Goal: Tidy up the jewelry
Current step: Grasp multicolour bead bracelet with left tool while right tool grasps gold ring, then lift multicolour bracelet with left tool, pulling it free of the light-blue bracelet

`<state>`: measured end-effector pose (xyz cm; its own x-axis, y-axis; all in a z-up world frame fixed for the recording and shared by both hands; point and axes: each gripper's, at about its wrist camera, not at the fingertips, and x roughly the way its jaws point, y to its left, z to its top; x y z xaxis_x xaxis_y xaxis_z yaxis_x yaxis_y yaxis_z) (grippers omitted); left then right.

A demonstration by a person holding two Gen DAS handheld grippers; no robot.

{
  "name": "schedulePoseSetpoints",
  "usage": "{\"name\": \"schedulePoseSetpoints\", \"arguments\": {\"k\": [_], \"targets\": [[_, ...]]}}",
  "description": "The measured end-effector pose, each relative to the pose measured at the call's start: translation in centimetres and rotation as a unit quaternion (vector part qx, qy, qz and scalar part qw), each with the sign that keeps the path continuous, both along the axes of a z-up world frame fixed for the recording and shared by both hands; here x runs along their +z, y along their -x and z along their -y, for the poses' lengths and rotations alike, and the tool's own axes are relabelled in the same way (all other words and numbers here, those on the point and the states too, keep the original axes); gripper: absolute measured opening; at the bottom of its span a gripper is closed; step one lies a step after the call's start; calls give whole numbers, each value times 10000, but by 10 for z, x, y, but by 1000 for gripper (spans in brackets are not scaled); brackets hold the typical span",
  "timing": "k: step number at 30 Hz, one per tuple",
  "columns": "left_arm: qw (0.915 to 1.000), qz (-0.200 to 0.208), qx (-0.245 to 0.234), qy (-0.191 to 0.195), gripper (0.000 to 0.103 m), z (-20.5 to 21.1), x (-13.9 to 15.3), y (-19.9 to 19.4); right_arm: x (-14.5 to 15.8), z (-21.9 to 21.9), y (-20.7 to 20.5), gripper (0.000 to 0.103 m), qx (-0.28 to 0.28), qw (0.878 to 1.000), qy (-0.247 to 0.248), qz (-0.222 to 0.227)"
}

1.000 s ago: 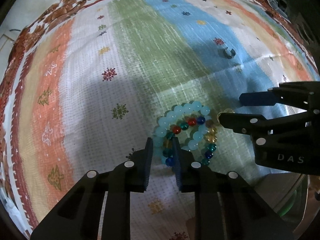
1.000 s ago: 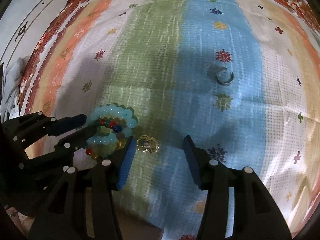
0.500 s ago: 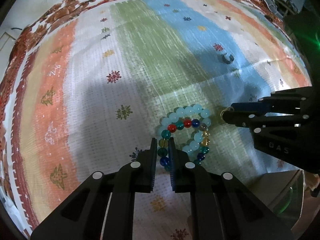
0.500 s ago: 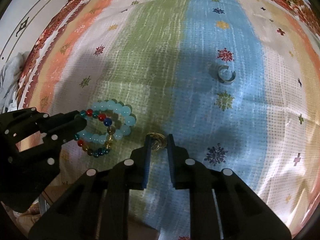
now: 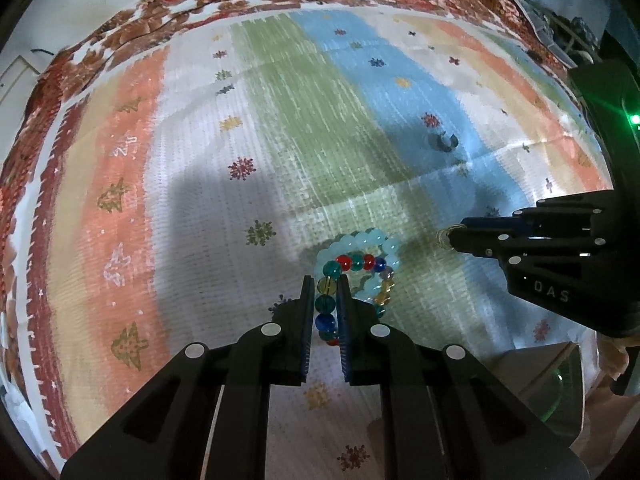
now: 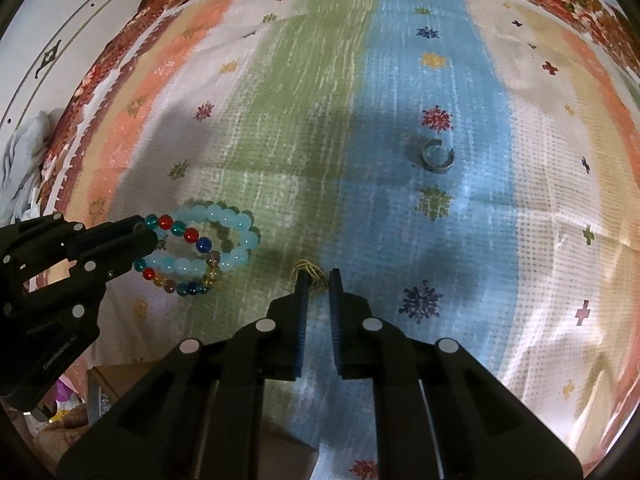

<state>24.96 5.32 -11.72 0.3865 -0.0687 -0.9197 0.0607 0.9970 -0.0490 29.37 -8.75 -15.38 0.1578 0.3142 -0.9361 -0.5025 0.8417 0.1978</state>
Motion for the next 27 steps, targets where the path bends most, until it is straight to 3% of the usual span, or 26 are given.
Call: {"name": "schedulePoseSetpoints", "arguments": {"k": [27], "targets": [[9997, 11, 229, -11, 11, -14, 4, 11, 12, 4, 10, 11, -20, 9999, -99, 60]]}}
